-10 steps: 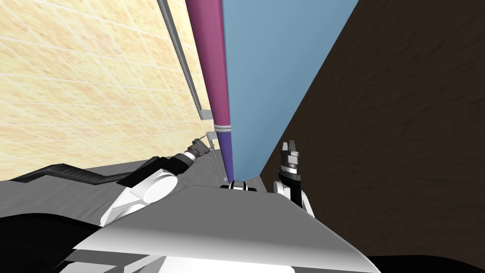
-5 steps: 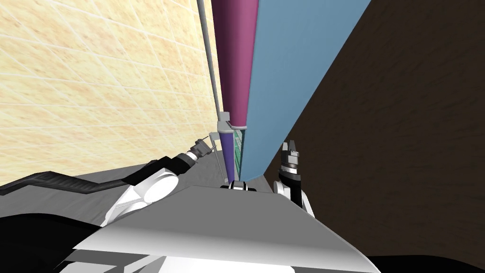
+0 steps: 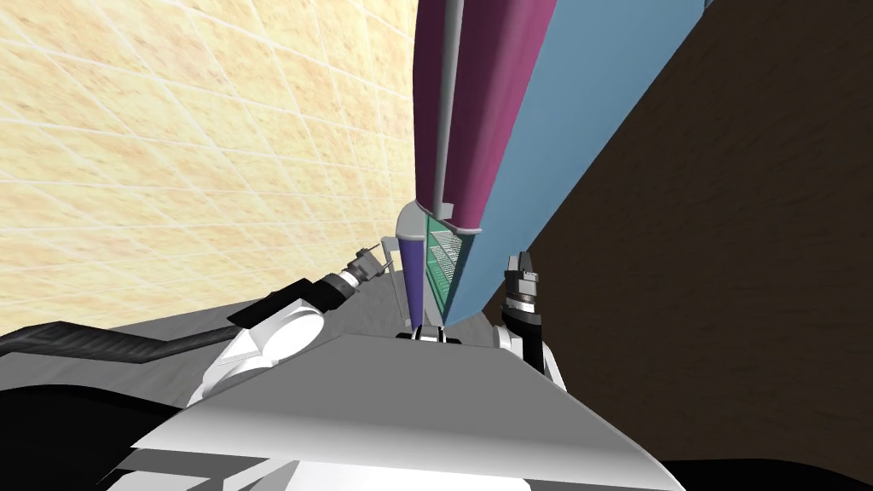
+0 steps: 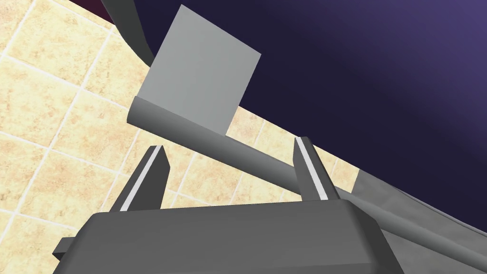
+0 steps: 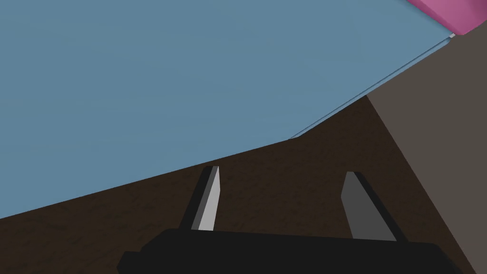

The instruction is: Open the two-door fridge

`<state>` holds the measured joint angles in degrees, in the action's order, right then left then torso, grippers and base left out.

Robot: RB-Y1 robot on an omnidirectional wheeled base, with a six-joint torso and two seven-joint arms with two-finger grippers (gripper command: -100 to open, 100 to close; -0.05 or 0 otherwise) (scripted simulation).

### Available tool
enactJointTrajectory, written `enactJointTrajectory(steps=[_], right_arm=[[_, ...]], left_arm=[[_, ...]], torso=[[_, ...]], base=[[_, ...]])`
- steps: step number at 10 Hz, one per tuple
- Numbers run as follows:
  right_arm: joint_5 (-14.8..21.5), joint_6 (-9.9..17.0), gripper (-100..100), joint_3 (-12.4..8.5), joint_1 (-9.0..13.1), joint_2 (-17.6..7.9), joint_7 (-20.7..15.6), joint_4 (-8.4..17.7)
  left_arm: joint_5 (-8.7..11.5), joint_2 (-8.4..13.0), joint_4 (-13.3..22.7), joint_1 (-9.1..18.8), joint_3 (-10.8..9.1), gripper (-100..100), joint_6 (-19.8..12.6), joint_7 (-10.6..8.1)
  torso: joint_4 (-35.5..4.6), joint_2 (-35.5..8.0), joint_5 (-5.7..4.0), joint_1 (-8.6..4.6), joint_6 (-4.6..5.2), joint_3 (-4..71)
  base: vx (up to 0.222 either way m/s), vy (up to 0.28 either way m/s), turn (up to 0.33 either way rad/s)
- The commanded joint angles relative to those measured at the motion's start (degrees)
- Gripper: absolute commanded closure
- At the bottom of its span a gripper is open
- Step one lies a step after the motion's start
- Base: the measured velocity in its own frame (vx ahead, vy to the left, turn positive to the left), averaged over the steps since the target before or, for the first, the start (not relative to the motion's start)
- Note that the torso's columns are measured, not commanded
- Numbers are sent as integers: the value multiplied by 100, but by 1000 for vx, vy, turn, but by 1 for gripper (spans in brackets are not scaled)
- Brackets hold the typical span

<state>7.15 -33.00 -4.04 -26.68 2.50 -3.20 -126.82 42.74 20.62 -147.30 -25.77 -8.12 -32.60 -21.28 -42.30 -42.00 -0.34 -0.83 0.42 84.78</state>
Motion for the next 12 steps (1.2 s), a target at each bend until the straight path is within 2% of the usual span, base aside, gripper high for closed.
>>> enactJointTrajectory(steps=[1,5,6,7,8,9,10,11,12], right_arm=[[0,0,0,0,0,-1,0,0],[0,0,0,0,-1,0,0,0],[0,0,0,0,0,0,0,0],[0,0,0,2,-1,3,0,0],[0,0,0,1,-1,1,0,0],[0,0,0,-1,-1,-1,0,0],[0,0,0,0,-1,0,0,0],[0,0,0,0,-1,0,0,0],[0,0,0,2,-1,2,0,0]], left_arm=[[137,144,-17,72,107,100,53,43],[326,373,-2,203,295,100,67,94],[252,304,61,217,216,100,90,75],[349,379,85,275,286,100,102,100],[435,454,106,326,347,100,119,138],[435,454,106,326,347,100,119,138],[521,528,128,377,408,100,136,175],[521,528,128,377,408,100,136,175],[607,602,149,428,469,100,154,212]], torso=[[0,-9,-5,-13,15,-7],[4,-44,-16,-73,19,-37],[0,-47,-11,-46,7,-37],[-3,-45,-8,-46,-25,-35],[-3,-50,-3,-15,5,-38],[-7,-63,-2,-6,31,-47],[-6,-65,-7,-41,11,-50],[1,-49,-4,-27,5,-38],[5,-27,3,-25,-21,-22]], base=[[-34,341,-53],[-28,348,-113],[-6,177,-42],[-10,204,-105],[-15,396,-196],[-3,366,-88],[5,370,-98],[1,235,-87],[-4,219,-179]])
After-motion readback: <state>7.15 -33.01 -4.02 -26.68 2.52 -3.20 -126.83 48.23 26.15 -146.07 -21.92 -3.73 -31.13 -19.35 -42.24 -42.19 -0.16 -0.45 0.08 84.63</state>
